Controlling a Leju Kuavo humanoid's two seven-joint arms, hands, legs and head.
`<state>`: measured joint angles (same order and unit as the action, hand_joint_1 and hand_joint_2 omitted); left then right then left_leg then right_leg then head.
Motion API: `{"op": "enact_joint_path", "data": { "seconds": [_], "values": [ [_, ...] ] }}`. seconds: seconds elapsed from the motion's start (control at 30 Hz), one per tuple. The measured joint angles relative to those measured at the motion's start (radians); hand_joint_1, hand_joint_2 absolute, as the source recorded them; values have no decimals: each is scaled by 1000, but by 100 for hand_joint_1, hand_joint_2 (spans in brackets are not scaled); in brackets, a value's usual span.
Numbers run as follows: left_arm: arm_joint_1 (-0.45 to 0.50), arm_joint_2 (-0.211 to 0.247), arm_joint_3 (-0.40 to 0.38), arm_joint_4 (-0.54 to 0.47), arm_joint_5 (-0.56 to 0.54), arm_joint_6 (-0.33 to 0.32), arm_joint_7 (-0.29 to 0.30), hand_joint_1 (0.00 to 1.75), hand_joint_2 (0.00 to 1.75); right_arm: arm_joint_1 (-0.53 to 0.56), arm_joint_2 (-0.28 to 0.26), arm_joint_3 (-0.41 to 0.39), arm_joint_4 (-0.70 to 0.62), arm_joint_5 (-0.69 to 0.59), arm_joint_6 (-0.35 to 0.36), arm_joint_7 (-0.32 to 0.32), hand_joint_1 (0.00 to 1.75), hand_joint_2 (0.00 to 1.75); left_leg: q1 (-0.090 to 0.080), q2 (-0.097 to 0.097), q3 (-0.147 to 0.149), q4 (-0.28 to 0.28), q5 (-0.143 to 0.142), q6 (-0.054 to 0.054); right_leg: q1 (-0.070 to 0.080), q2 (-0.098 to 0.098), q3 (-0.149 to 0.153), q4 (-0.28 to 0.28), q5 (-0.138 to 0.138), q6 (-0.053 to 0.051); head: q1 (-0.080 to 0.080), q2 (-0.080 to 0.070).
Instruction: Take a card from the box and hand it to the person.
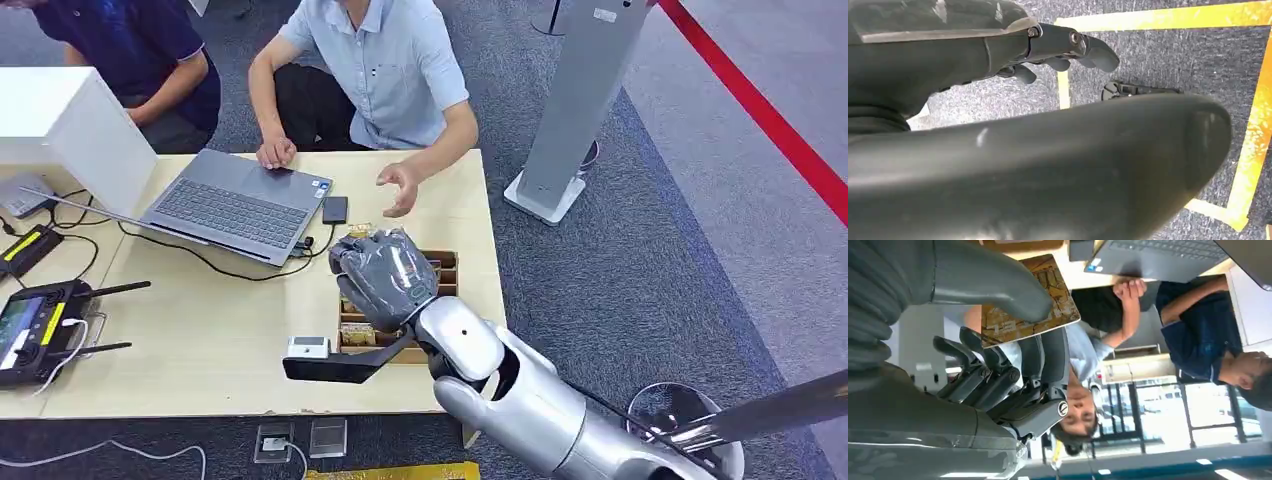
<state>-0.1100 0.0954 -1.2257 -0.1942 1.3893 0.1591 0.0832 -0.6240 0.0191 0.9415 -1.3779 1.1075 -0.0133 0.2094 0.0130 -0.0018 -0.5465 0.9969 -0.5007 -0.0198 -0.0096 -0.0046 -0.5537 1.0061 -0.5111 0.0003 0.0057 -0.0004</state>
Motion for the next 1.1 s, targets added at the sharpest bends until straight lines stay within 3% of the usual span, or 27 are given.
{"op": "enact_joint_path", "data": {
  "seconds": [0.27, 0.5, 0.87, 0.9, 1.1],
  "values": [
    [-3, 0, -16, 0, -8, -2, 0, 0, 0, -133, 5, 32, 67, -44, -16, -36, 175, 175, 0, 0, 0, 0, 0, 0, 0, 0, 0, 0, 0, 0, -1, 0],
    [-12, 0, -33, 0, 2, -2, -6, 0, 0, -300, 77, 61, 343, -121, -124, -72, 175, 175, 0, -1, 0, 0, 1, 0, 0, 0, 0, 1, 0, 0, -2, 0],
    [-12, 7, -42, 0, 19, -5, -11, 0, 0, -423, 194, 99, 701, -133, -116, -63, 175, 175, 0, -1, 0, 0, 1, 0, 0, -1, 0, 1, 0, 0, 0, 0],
    [-12, 9, -42, 0, 22, -9, -11, 0, 0, -425, 211, 106, 742, -123, -102, -62, 0, 175, 0, -1, 0, 0, 1, 0, 0, 0, 0, 1, 0, 0, 0, 0],
    [-11, 12, -42, 0, 25, -13, -12, 0, 0, -428, 249, 126, 830, -126, -102, -63, 0, 175, 0, -1, 0, 0, 1, 0, 0, 0, 0, 1, 0, 0, -1, 0]
  ]
}}
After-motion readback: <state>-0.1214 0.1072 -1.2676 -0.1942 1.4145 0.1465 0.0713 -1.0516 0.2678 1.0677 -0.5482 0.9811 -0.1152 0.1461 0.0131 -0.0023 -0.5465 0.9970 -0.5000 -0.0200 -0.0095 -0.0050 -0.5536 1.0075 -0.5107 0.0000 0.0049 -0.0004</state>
